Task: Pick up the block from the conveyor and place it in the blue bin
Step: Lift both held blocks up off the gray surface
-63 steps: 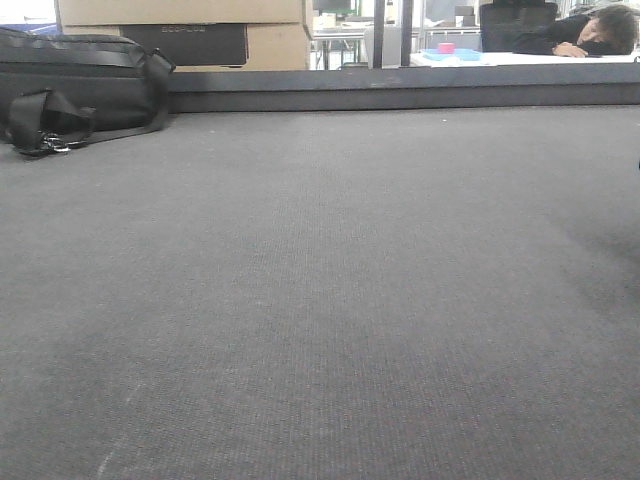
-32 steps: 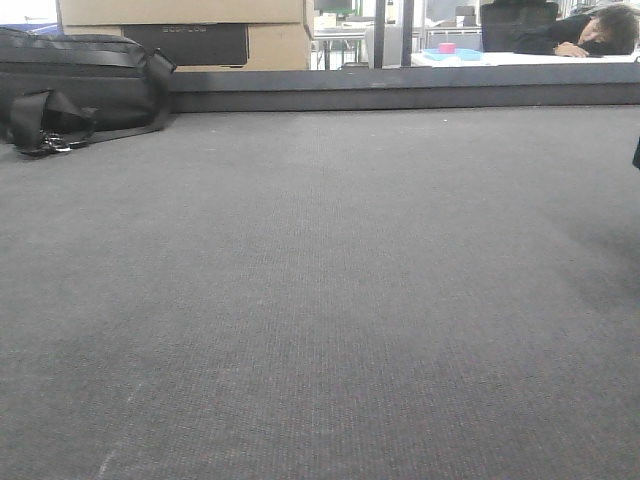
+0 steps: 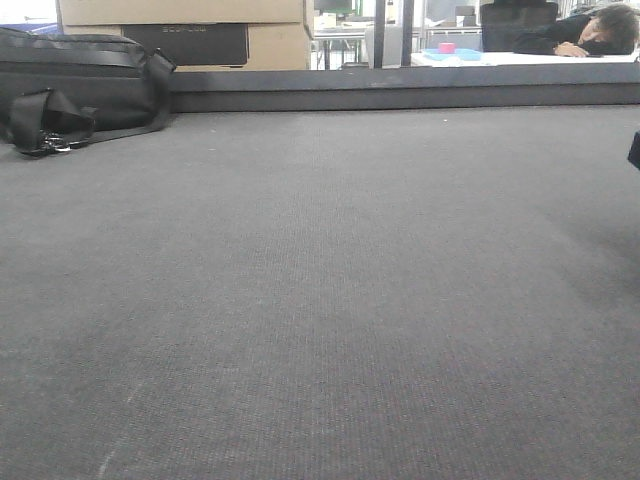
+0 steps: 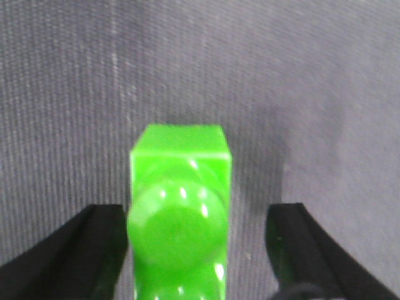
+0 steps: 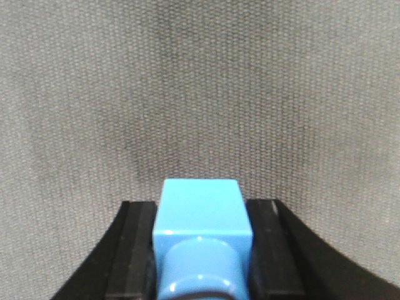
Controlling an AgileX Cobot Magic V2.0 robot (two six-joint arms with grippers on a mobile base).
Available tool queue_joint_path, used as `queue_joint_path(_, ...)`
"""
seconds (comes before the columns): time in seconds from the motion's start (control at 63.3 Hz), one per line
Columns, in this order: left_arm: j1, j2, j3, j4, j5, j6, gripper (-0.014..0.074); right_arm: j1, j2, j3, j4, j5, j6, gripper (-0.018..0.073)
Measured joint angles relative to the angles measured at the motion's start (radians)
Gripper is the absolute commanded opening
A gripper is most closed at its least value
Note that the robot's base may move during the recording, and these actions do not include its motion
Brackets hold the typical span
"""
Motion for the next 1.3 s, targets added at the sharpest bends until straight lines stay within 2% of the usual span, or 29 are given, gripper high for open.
queue_joint_path(0.095, 0.000, 0.000, 0.004, 0.000, -0.016, -0.008, 0.0120, 0.000, 0.000, 0.000, 0.000, 0.000, 0.000, -0.0162)
queue_joint_path(0.205, 0.000, 0.000, 0.004, 0.013, -0.032, -0.010, -0.0103, 0.000, 0.000, 0.000, 0.000, 0.000, 0.000, -0.0162)
queue_joint_path(0.221, 0.000, 0.000, 0.004, 0.016, -0.033, -0.010, -0.0111, 0.000, 0.000, 0.000, 0.002, 0.000, 0.000, -0.0162)
queue_joint_path(0.426, 0.000, -0.013, 0.004, 0.081, 0.000, -0.010, -0.0111, 0.000, -0.080, 0.000, 0.002, 0.005, 0.000, -0.0162)
queue_joint_path(0.632, -0.014, -0.160, 0.011, 0.075, -0.035, -0.012, -0.0111, 0.000, -0.252, -0.003, 0.002, -0.093, -0.063, -0.0162)
queue_joint_path(0.821, -0.076, -0.389, 0.093, 0.044, -0.252, -0.012, -0.0111, 0.000, -0.408, 0.006, 0.002, -0.244, -0.093, -0.0162)
queue_joint_path(0.995, -0.125, -0.592, 0.258, -0.018, -0.499, -0.012, -0.0111, 0.000, -0.564, 0.097, 0.002, -0.417, -0.097, -0.0162)
queue_joint_path(1.122, -0.130, -0.726, 0.384, -0.073, -0.604, -0.014, -0.0111, 0.000, -0.676, 0.198, 0.002, -0.494, -0.097, -0.0162)
queue_joint_path(1.295, -0.130, -0.931, 0.550, -0.083, -0.714, -0.014, -0.0111, 0.000, -0.828, 0.364, 0.002, -0.591, -0.099, -0.0162)
